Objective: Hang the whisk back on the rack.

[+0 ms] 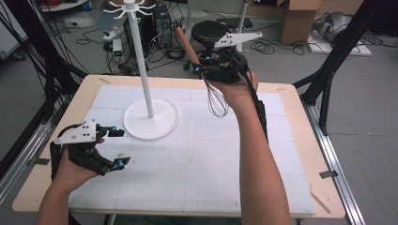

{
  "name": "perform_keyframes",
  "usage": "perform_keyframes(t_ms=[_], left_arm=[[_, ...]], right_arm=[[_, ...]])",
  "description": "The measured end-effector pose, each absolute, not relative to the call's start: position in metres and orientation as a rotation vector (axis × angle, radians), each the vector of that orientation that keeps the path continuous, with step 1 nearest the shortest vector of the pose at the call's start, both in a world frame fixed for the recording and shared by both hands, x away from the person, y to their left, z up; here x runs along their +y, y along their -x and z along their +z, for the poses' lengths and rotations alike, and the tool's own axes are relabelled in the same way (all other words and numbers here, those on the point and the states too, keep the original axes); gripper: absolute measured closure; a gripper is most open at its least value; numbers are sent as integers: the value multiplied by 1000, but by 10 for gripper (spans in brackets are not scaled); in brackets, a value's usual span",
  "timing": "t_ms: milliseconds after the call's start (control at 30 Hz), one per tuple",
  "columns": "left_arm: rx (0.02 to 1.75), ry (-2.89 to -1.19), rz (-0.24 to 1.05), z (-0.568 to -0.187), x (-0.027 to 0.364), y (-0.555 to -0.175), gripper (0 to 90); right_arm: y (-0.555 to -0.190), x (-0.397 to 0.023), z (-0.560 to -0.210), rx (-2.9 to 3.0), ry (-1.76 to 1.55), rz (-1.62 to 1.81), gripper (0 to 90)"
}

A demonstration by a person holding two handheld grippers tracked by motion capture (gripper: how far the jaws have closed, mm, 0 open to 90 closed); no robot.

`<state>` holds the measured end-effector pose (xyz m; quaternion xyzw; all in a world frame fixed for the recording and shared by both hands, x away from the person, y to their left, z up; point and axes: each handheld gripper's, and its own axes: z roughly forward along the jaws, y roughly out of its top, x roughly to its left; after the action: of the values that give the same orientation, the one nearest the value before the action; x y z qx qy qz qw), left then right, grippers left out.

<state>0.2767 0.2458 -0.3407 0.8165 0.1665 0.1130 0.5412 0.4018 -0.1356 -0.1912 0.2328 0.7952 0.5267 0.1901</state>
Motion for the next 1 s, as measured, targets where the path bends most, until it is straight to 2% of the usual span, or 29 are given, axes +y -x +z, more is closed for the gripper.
perform_keyframes(t_ms=[633,1000], left_arm=[[389,-1940,272,-340,246,-275,99],[393,-1947,278,-340,247,-275,99]], right_arm=[[-410,-102,-160,2232,-606,1454,707],[-416,-89,-157,2232,-603,1455,707]])
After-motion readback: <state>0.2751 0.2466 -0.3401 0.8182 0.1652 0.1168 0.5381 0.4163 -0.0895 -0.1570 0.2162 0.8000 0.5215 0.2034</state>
